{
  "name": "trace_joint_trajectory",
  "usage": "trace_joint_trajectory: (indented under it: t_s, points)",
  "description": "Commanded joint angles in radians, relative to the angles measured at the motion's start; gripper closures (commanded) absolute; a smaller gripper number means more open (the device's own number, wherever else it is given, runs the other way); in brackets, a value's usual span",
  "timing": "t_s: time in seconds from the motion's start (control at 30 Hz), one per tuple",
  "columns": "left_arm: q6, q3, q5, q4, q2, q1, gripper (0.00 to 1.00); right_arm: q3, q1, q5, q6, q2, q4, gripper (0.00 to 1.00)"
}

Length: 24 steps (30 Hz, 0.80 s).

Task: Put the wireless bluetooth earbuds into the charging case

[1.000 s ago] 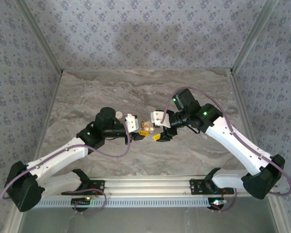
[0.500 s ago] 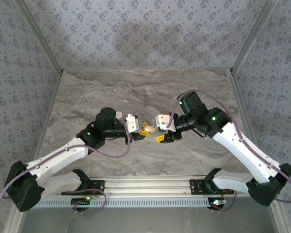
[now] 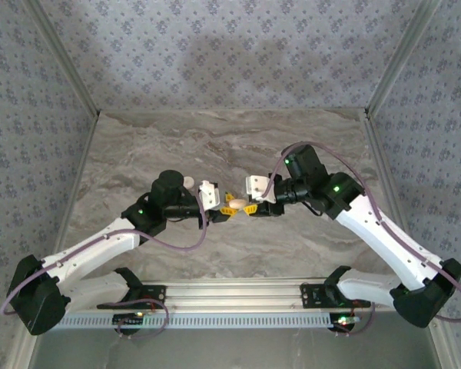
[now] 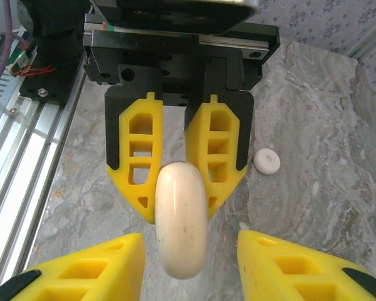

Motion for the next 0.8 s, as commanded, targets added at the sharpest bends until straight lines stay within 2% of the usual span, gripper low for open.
trace_joint_trajectory:
  t_s: [0.0, 0.6, 0.77]
  points:
    - [0.013, 0.02, 0.014, 0.034, -0.001, -0.007, 0.88, 0.001, 0.002, -0.051, -0.013, 0.012, 0.01, 0.58]
    - [0.013, 0.024, 0.016, 0.034, -0.003, -0.008, 0.88, 0.019, 0.017, -0.071, -0.044, 0.07, -0.046, 0.73]
    - [0.011, 0.027, 0.017, 0.034, -0.002, -0.008, 0.88, 0.015, 0.017, -0.062, -0.045, 0.074, -0.052, 0.73]
